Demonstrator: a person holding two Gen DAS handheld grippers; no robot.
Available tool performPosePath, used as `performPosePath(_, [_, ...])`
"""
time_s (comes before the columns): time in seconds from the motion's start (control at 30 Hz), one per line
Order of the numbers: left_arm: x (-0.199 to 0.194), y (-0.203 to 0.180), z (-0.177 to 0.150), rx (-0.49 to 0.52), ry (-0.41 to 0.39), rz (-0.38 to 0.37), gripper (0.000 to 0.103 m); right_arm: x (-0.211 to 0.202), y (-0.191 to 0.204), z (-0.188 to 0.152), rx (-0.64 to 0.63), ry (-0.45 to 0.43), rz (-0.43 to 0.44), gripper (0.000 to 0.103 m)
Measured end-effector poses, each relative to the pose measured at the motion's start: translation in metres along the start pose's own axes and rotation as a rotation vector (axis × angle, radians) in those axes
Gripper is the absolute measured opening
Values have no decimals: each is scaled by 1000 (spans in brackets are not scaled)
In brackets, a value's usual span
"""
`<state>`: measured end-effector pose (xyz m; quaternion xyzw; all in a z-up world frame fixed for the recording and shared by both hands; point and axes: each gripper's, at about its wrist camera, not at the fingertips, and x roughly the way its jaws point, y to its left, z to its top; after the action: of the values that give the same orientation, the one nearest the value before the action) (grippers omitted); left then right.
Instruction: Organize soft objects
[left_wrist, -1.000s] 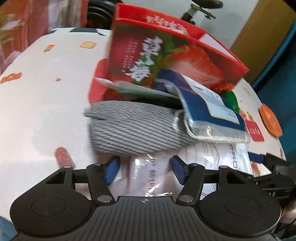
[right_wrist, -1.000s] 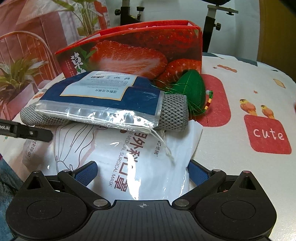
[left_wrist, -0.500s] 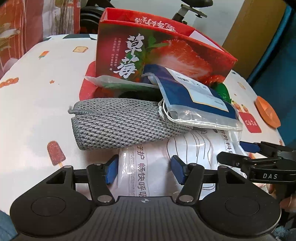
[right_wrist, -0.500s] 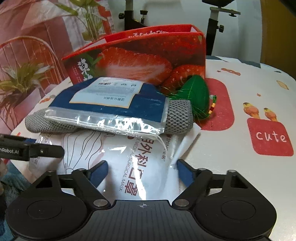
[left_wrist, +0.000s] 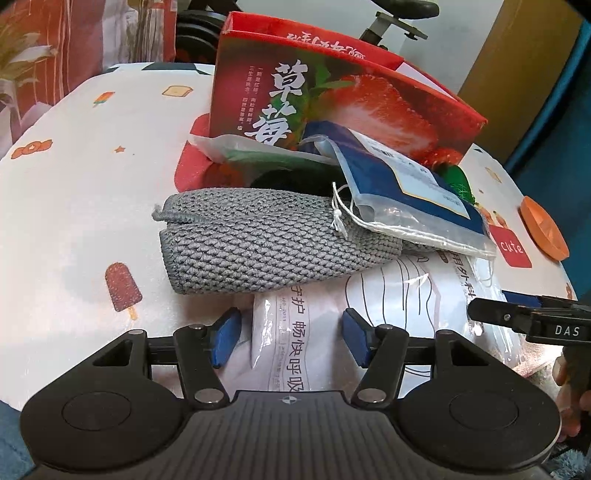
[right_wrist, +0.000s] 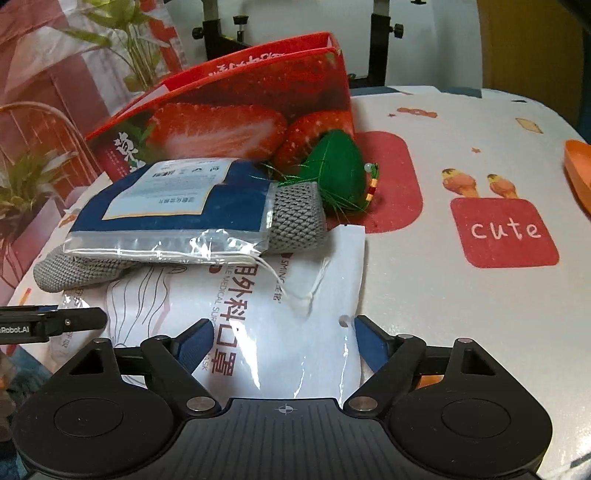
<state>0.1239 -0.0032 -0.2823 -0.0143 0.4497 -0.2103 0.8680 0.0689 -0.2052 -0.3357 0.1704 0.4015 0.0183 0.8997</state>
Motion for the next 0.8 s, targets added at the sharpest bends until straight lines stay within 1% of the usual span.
performPosePath(0.1, [1,0,0,3,-6,-1,63,0,1,-1,-8,9,16,80])
performPosePath(0.2, [-1,-1,-2,4,-12,-1,64,3,8,-1,-29,21,60,79])
performPosePath(0.27, [-2,1,-2,-4,-15,-5,64,6,16,-1,-50,27,90,80])
performPosePath(0.33, [-2,2,-2,-13,-18,-8,64,8,22,-1,-75,27,79,80])
performPosePath(0.43, [-2,3,-2,-35,-20,-28,63,10,22,1,-72,15,97,79])
performPosePath(0.47, [-3,4,-2,-45,-18,-37,63,10,22,1,-71,11,100,73])
performPosePath(0.5, [-3,4,-1,-50,-16,-38,62,10,22,1,-71,10,96,58])
performPosePath(0.53, [-4,6,-1,-59,-14,-42,61,9,23,2,-73,5,85,51])
performPosePath(0.57, [-5,8,0,-72,-16,-46,57,7,22,3,-70,-5,72,41])
performPosePath(0.6, [-6,11,0,-87,-17,-50,54,4,19,5,-50,-10,74,34])
performPosePath(0.67, [-7,16,0,-119,-21,-67,51,0,9,7,-3,-15,84,25])
performPosePath(0.77, [-10,13,0,-115,-24,-72,50,-6,2,7,18,-33,80,18])
performPosePath(0.8, [-12,12,0,-110,-26,-73,50,-9,3,7,9,-40,73,18])
